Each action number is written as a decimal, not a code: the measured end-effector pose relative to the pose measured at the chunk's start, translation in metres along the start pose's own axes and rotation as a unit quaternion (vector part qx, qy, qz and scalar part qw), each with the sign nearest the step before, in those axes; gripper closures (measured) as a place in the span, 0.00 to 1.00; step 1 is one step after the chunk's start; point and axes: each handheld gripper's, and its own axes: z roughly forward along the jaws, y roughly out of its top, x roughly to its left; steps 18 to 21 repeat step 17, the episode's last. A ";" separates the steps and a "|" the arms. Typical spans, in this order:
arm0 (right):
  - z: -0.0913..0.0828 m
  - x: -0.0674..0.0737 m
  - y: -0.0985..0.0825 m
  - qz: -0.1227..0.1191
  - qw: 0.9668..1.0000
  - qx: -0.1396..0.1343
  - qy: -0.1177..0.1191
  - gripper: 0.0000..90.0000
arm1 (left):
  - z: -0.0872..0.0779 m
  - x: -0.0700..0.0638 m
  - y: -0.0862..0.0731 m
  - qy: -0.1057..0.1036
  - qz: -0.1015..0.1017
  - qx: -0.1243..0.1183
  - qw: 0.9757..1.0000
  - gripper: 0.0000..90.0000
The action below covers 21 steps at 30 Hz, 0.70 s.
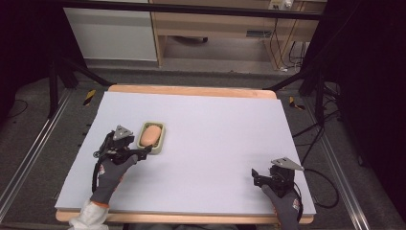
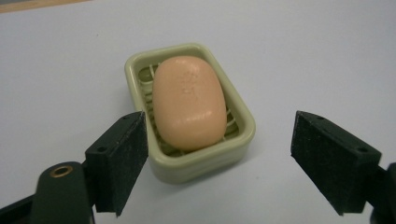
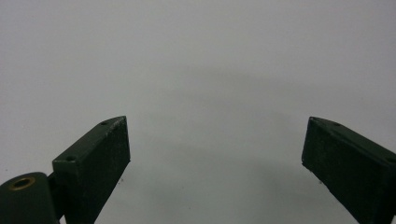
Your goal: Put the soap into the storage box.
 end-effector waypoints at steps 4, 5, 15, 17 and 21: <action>0.001 0.000 0.000 -0.006 1.000 0.002 -0.004 0.09 | -0.008 -0.001 -0.016 0.004 0.004 0.005 1.000 0.20; 0.001 0.000 0.000 -0.003 1.000 0.002 -0.004 0.09 | -0.009 0.000 -0.019 0.004 0.004 0.006 1.000 0.19; -0.002 -0.006 -0.001 0.004 1.000 -0.002 -0.007 0.09 | -0.022 0.001 -0.045 0.017 -0.006 0.003 1.000 0.17; -0.003 -0.008 -0.001 0.007 1.000 -0.003 -0.008 0.09 | -0.024 0.002 -0.052 0.022 -0.006 0.003 1.000 0.17; -0.003 -0.008 -0.001 0.007 1.000 -0.003 -0.008 0.09 | -0.024 0.002 -0.052 0.022 -0.006 0.003 1.000 0.17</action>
